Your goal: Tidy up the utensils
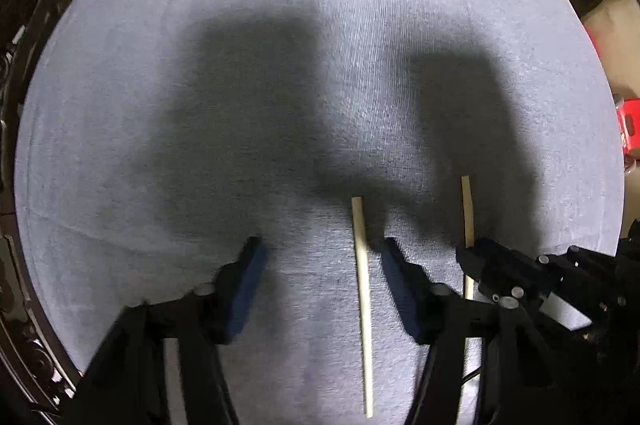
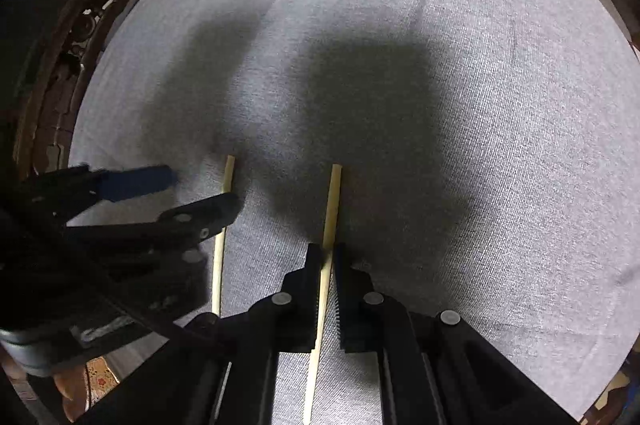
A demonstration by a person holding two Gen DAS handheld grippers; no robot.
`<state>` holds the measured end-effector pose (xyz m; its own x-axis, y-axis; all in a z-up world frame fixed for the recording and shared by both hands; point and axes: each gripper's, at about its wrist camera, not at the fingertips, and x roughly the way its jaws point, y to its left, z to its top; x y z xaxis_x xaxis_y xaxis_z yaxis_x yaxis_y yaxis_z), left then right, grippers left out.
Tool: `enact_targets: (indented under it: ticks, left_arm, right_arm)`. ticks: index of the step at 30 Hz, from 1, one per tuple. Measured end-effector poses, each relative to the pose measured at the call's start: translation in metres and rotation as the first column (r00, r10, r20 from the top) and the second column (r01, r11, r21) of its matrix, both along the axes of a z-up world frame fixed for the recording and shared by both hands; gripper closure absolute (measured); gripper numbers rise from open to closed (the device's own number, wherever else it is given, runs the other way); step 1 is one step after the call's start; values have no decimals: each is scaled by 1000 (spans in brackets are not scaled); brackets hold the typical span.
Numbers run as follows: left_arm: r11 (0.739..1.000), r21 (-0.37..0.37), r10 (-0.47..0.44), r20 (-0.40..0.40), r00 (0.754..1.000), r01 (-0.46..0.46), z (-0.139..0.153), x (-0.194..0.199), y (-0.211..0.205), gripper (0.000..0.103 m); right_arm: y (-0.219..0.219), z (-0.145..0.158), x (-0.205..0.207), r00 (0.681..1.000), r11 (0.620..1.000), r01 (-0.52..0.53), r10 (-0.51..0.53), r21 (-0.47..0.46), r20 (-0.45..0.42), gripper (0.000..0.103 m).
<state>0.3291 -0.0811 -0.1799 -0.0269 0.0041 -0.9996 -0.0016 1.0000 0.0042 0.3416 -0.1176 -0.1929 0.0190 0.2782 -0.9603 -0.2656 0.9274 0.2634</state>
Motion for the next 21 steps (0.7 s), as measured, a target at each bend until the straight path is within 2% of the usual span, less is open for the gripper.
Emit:
enact_targets:
  ticks: [1, 4, 6, 7, 12, 14, 21]
  left_arm:
    - [1000, 19, 0, 12, 1000, -1, 1, 1, -1, 59]
    - [1000, 7, 4, 19, 1000, -4, 3, 3, -2, 70]
    - [1000, 2, -13, 20, 1000, 12, 5, 3, -3, 91]
    - [1000, 2, -26, 14, 1000, 26, 6, 3, -3, 96]
    - [999, 2, -46, 10, 999, 46, 8, -2, 6, 96]
    - [999, -3, -42, 1, 999, 42, 6, -3, 9, 94]
    - [998, 30, -51, 10, 999, 50, 13, 8, -5, 96]
  right_arm:
    - [-9, -4, -4, 1000, 1000, 0, 0, 3, 2, 95]
    - [-13, -8, -7, 1000, 1000, -6, 5, 5, 10, 95]
    - [-15, -9, -11, 1000, 1000, -18, 18, -9, 16, 97]
    - [-15, -9, -14, 1000, 1000, -21, 21, -18, 19, 97]
    - [-31, -12, -15, 1000, 1000, -14, 14, -21, 9, 97]
    - [-27, -12, -13, 1000, 999, -24, 25, -43, 4, 97]
    - [-15, -13, -7, 999, 995, -51, 51, -80, -4, 95]
